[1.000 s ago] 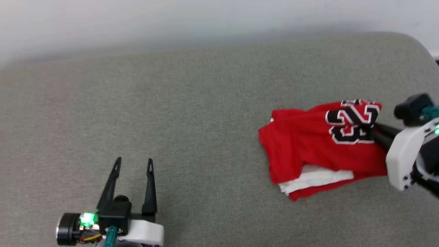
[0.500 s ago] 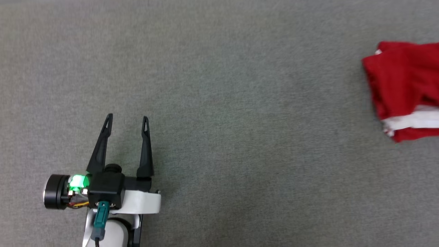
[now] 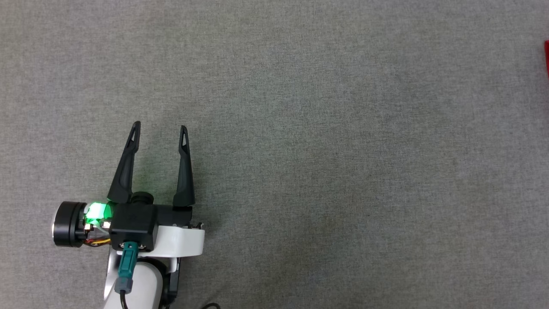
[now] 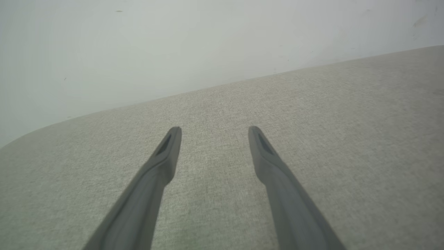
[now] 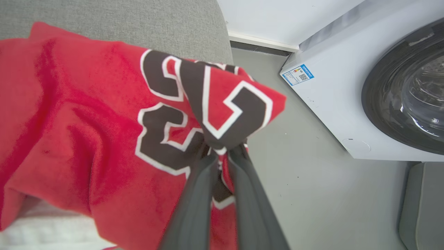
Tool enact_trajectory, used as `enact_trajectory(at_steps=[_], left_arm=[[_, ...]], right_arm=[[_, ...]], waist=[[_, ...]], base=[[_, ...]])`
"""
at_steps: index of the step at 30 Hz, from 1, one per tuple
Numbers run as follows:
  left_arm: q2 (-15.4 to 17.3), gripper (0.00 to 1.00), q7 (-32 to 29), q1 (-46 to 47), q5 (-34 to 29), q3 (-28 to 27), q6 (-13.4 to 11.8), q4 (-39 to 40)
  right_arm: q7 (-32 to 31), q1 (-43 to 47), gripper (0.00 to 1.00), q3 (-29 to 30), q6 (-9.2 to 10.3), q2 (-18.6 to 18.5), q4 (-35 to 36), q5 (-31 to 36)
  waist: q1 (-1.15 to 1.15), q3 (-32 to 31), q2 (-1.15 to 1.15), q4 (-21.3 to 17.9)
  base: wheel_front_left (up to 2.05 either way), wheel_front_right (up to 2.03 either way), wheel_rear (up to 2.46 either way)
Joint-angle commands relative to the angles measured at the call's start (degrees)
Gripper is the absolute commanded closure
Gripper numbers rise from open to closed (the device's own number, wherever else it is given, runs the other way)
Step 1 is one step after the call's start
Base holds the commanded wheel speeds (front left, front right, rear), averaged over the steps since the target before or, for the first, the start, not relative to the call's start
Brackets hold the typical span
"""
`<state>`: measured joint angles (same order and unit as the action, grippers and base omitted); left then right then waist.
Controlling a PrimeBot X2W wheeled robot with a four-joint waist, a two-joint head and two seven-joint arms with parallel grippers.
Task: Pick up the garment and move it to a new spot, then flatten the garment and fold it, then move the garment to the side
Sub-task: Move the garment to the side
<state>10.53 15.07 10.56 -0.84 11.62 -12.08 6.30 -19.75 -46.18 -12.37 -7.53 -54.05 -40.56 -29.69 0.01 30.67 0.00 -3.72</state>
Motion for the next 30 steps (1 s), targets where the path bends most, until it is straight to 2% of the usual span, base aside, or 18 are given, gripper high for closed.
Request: enact_trajectory(at_steps=[1,2,3,10,19,20,30], left_arm=[[0.3,0.00,0.1,0.4,-0.1,0.1,-0.2,0.1],[0.3,0.00,0.1,0.4,0.0,0.1,-0.3,0.0],[0.4,0.00,0.1,0.2,0.1,0.2,-0.4,-0.1],[0.3,0.00,0.1,-1.6,1.0,0.2,-1.0,-1.2],[0.0,0.00,0.1,-6.5,2.2,0.2,-1.0,-3.2],[0.0,0.00,0.1,-6.5,2.2,0.2,-1.0,-3.2],[-0.3,0.00,0.1,-11.1,3.6,-1.1,-0.7,-4.9]], right_arm=[[1.0,-1.5,1.00,0.9,0.10,0.6,-0.5,0.7],[1.6,-1.5,0.40,1.6,0.10,1.2,-1.1,1.3],[2.0,-1.4,0.00,2.0,0.09,1.9,-1.7,1.9],[7.3,0.0,0.00,4.1,0.09,5.3,-1.7,6.8],[20.1,4.3,0.00,8.2,0.09,10.9,7.3,12.2],[20.1,4.3,0.00,8.2,0.09,10.9,7.3,12.2],[31.6,13.5,0.00,13.0,0.08,24.3,22.0,18.4]], waist=[[-0.01,-0.1,0.00,0.0],[-0.01,-0.3,0.00,0.0],[-0.01,-0.6,0.00,-0.1],[-0.01,-5.1,0.00,0.1],[-0.01,-14.0,0.00,0.9],[-0.01,-14.0,0.00,0.9],[-0.01,-21.5,0.00,2.8]], base=[[0.00,0.00,0.00],[0.00,0.00,0.00],[0.00,0.00,0.00],[0.00,0.00,0.00],[0.00,0.00,0.00],[0.00,0.00,0.00],[0.00,0.00,0.00]])
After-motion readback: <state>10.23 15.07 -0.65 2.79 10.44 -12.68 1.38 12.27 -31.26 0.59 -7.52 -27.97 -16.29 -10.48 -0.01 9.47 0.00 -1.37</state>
